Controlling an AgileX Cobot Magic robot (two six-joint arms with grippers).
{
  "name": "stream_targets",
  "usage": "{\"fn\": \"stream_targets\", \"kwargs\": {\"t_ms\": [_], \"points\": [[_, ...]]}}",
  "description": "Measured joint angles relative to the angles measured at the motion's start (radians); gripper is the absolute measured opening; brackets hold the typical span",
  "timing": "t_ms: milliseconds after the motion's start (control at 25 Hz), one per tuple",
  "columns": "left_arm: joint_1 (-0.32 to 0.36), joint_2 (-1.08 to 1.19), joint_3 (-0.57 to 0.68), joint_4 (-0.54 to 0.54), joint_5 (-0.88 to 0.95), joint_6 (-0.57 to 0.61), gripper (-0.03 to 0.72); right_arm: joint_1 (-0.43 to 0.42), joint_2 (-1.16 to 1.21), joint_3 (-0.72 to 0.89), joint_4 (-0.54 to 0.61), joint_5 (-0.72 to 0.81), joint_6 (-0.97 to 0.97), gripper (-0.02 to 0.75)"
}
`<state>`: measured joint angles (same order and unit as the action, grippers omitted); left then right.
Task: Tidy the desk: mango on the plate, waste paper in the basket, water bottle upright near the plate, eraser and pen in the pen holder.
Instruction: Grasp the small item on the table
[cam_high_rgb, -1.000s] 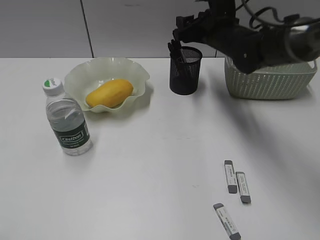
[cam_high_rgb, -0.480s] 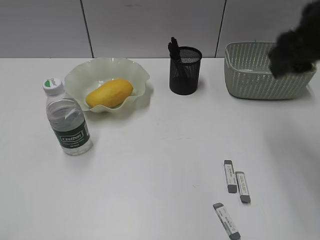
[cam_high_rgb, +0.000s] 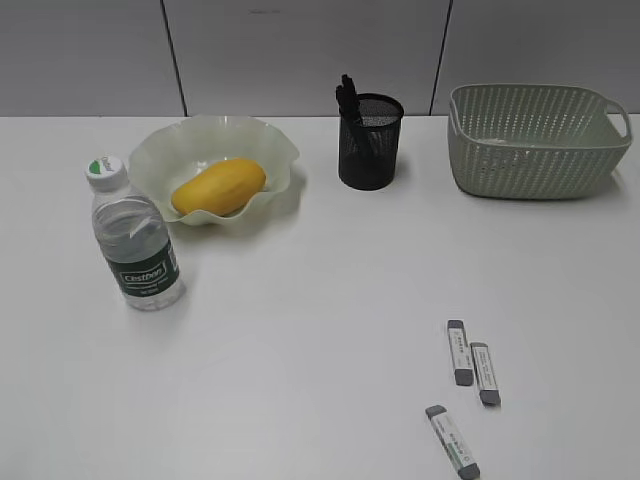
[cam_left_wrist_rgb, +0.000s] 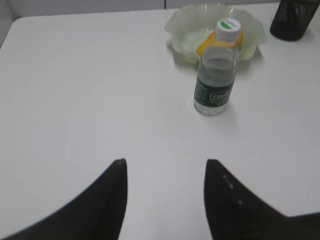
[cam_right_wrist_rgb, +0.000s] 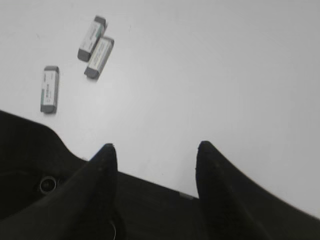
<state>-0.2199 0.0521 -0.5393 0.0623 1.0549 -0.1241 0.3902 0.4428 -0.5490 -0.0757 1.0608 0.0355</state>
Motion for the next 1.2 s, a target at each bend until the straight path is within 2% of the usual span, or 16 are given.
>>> {"fn": "stream_targets", "kwargs": {"t_ms": [160, 320, 520, 600, 680, 800, 1000, 1120, 1200], "points": [[0.000, 0.166, -0.028, -0.038, -0.015, 0.113, 0.373, 0.000, -0.230, 0.032, 0.000, -0.017, -0.007, 0.408], [0.000, 0.382, -0.130, -0.098, -0.126, 0.191, 0.353, 0.000, -0.373, 0.032, 0.000, -0.019, -0.008, 0.395], [-0.002, 0.636, -0.272, -0.246, -0.276, 0.300, 0.336, 0.000, -0.450, 0.038, 0.000, -0.019, -0.008, 0.374], [-0.025, 0.744, -0.329, -0.314, -0.297, 0.347, 0.335, 0.000, -0.450, 0.039, 0.001, -0.019, -0.008, 0.365], [-0.090, 0.853, -0.391, -0.338, -0.317, 0.364, 0.335, 0.000, -0.450, 0.039, 0.001, -0.019, -0.008, 0.361], [-0.256, 0.965, -0.463, -0.325, -0.376, 0.369, 0.335, 0.000, -0.450, 0.039, 0.001, -0.019, -0.008, 0.361], [-0.557, 1.232, -0.558, -0.239, -0.456, 0.204, 0.333, 0.000, -0.450, 0.039, 0.001, -0.019, -0.008, 0.360], [-0.651, 1.431, -0.604, -0.224, -0.457, 0.069, 0.332, 0.000, -0.450, 0.039, 0.001, -0.020, -0.008, 0.360], [-0.669, 1.562, -0.628, -0.232, -0.457, 0.002, 0.332, 0.000, -0.450, 0.039, 0.001, -0.020, -0.008, 0.360]]}}
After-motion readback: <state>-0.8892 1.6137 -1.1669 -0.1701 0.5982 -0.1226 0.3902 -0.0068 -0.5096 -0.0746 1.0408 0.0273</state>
